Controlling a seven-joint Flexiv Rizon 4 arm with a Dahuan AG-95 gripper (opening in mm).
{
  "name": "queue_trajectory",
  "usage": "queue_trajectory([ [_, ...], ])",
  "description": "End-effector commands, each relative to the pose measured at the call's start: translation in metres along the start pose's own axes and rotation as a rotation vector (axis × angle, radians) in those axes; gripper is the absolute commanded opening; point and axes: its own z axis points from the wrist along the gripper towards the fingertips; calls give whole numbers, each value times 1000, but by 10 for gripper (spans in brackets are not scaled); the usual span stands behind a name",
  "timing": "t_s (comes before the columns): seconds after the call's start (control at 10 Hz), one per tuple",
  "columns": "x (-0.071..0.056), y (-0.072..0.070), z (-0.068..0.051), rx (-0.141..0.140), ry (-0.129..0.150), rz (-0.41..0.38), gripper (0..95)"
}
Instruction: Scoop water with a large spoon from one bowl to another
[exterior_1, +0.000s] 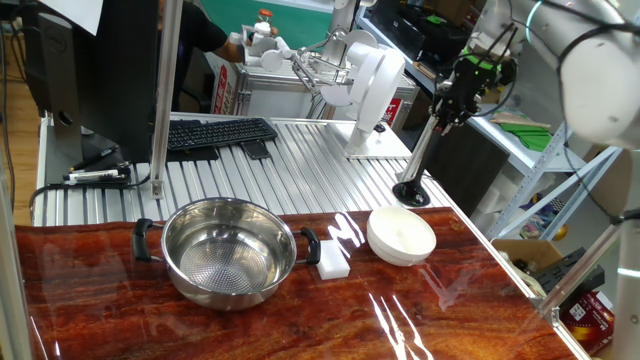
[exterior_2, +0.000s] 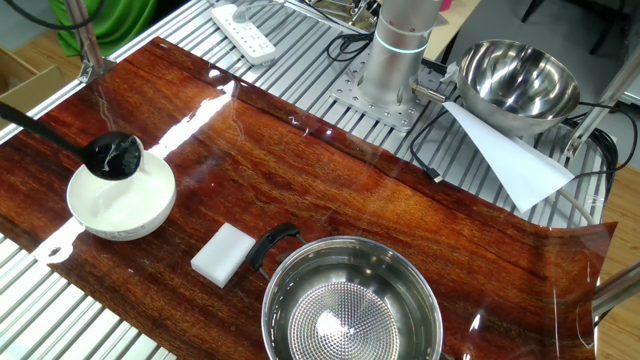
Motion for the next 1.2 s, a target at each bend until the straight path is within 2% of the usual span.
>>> queue_trajectory([
  [0.1, -5, 1, -2, 1, 17, 1, 0],
  [1.2, -6, 1, -4, 1, 20, -3, 0],
])
